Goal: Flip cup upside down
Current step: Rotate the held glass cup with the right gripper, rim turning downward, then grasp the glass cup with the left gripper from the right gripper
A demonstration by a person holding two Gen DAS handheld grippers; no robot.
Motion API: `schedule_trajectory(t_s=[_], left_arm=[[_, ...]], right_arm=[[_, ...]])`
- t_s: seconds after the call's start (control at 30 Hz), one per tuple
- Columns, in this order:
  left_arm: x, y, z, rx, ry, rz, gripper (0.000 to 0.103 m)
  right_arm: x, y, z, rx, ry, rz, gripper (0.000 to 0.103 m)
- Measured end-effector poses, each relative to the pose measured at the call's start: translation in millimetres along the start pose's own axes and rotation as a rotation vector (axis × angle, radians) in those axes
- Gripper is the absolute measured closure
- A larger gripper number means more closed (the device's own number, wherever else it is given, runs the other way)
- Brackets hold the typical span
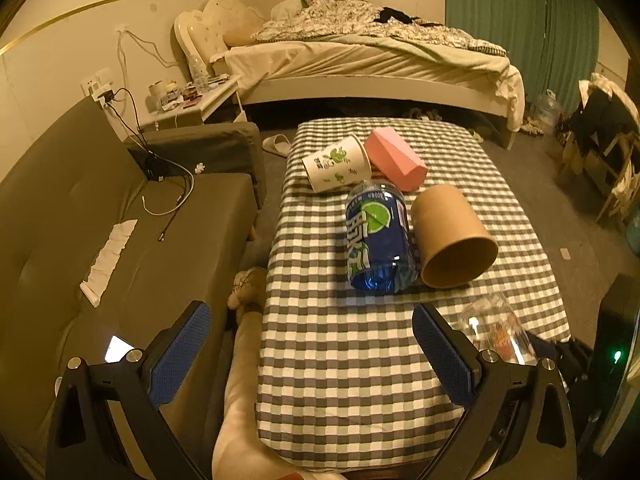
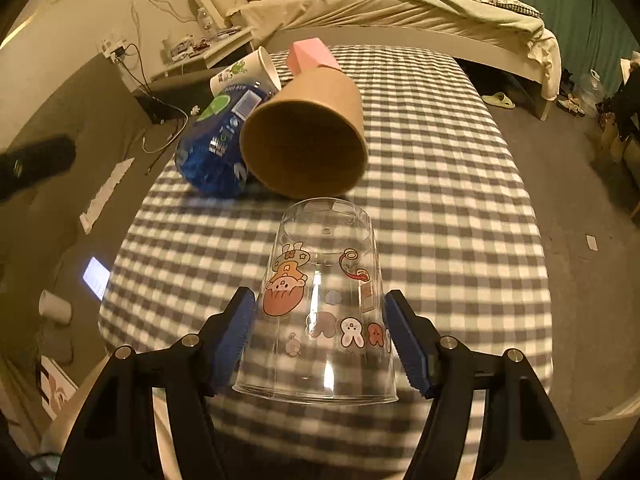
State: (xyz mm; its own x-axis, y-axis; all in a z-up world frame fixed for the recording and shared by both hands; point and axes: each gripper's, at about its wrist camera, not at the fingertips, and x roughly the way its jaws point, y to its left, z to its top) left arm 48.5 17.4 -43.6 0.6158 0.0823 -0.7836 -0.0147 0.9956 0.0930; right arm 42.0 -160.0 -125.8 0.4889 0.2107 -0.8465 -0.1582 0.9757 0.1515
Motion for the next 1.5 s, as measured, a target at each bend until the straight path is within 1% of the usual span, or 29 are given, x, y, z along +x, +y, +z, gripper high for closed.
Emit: schedule_trajectory(t_s=[0.1,0.17,0.2,0.27,0.33,0.4,0.47,0.57,0.7,0.77,0.9,0.97,1.03,1.17,1.23,1.27,1.3,1.33,1.37,1.4,1.43,1.5], left_arm=[[3.1,-3.1,-2.3,0.014,0.021,-0.008,0.000],[7.1,-7.8,-3.1,0.019,0.049,-0.027,0.000],[8.3,-10.3,-3.2,0.023,0.057,-0.036,0.000],[11.4,-21.3,-2.0,0.040,0.078,-0.053,0.000],[14.7,-33.0,-0.1,0.054,0.109,-0.100,0.000],[18.7,-48.2,2.8,0.062,0.144,-0.150,0.000],[20.9,-63.7,5.6,0.068,0.171,-0.184,0.000],[28.6,-89.1,11.8,0.074,0.224,-0.216,0.000],[41.1,-120.8,20.2,0.068,0.278,-0.250,0.000],[50.5,-133.5,21.7,0.071,0.306,-0.248,0.000],[69.0,-149.6,19.5,0.075,0.358,-0.216,0.000],[77.0,-150.1,20.1,0.065,0.373,-0.194,0.000],[83.8,-151.3,21.4,0.052,0.393,-0.189,0.001],[97.0,-152.7,20.9,0.060,0.420,-0.164,0.001],[103.5,-152.7,19.6,0.054,0.443,-0.167,0.002],[105.8,-152.9,19.4,0.052,0.453,-0.173,0.005],[108.8,-153.1,19.1,0.052,0.464,-0.179,0.013],[112.1,-154.1,17.8,0.056,0.482,-0.183,0.017],[116.6,-154.5,16.7,0.058,0.502,-0.187,0.027],[120.4,-154.1,14.9,0.055,0.524,-0.198,0.039],[124.0,-152.7,13.0,0.047,0.545,-0.212,0.038],[124.2,-150.9,13.2,0.051,0.541,-0.222,0.039]], right_arm=[[-2.1,-2.7,3.5,0.013,0.008,0.025,0.035],[-16.4,-9.2,3.1,0.038,-0.025,0.025,0.016],[-25.3,-13.5,3.5,0.050,-0.043,0.022,0.014],[-47.0,-27.8,6.1,0.081,-0.072,0.022,0.013],[-63.6,-40.4,9.2,0.091,-0.079,0.001,0.013],[-81.1,-53.3,10.7,0.083,-0.108,-0.058,0.013],[-93.4,-66.4,9.4,0.083,-0.129,-0.114,0.012],[-102.4,-86.1,6.8,0.109,-0.138,-0.144,0.012],[-100.2,-106.2,4.2,0.131,-0.115,-0.154,0.012],[-97.2,-110.1,4.1,0.120,-0.105,-0.162,0.012],[-88.5,-120.7,3.4,0.113,-0.087,-0.164,0.012],[-83.7,-127.9,2.1,0.127,-0.077,-0.153,0.012],[-77.3,-133.9,2.5,0.133,-0.067,-0.147,0.012],[-65.1,-143.0,1.7,0.138,-0.046,-0.159,0.012],[-61.1,-145.8,2.8,0.147,-0.042,-0.150,0.012],[-59.2,-146.1,3.8,0.149,-0.040,-0.145,0.012],[-57.3,-146.2,4.4,0.150,-0.039,-0.142,0.012],[-54.9,-146.2,5.0,0.151,-0.037,-0.140,0.012],[-52.9,-145.6,5.6,0.150,-0.033,-0.138,0.012],[-50.7,-144.9,6.3,0.150,-0.030,-0.136,0.012],[-49.3,-144.6,6.8,0.149,-0.028,-0.134,0.012],[-46.8,-143.9,7.9,0.149,-0.024,-0.130,0.012]])
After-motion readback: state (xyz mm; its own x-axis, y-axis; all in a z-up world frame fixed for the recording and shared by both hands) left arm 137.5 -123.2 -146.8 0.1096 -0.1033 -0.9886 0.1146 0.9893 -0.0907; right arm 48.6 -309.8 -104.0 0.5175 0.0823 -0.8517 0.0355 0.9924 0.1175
